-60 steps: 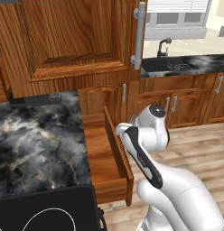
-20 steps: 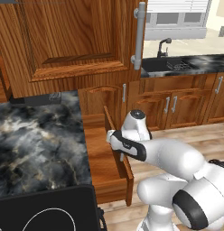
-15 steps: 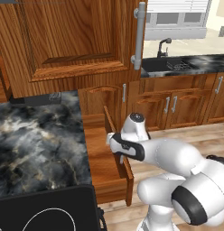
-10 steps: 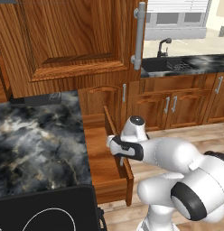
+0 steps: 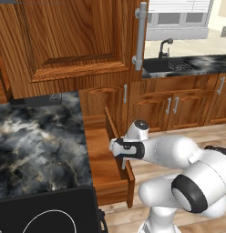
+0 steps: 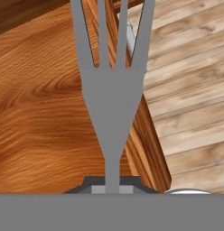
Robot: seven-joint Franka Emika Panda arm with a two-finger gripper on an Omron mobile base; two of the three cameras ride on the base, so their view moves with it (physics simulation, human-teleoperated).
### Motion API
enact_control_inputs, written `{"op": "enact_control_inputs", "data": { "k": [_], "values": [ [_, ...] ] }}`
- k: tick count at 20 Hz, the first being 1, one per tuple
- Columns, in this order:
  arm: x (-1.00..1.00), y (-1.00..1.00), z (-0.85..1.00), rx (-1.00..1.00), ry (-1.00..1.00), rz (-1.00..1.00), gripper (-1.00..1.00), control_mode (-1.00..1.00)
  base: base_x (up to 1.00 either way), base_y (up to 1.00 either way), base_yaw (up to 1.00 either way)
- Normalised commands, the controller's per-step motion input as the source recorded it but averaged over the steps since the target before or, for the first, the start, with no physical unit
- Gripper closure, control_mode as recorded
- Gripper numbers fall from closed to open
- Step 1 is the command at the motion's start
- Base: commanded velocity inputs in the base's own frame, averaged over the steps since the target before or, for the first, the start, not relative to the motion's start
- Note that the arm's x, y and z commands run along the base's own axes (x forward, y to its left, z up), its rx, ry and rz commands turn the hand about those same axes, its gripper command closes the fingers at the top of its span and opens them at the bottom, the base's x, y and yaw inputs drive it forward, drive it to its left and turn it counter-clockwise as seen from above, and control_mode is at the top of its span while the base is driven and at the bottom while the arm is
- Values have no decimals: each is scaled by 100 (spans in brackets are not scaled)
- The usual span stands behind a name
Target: Organize the utensils by type. Pick up the wooden spoons from the counter and place them in the open cabinet. Then pick up the metallic utensils from the counter and place them in the open drawer.
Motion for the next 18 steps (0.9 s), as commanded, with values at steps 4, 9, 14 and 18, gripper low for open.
{"op": "enact_control_inputs", "data": {
  "k": [4, 9, 14, 18],
  "values": [
    [0, -4, -16, 3, 0, 0, 100, -100, 0, 0, 0],
    [0, 0, -13, 2, 0, 0, 100, -100, 0, 0, 0],
    [0, 0, -14, 2, 0, 0, 100, -100, 0, 0, 0],
    [0, 0, -15, 2, 0, 0, 100, -100, 0, 0, 0]
  ]
}}
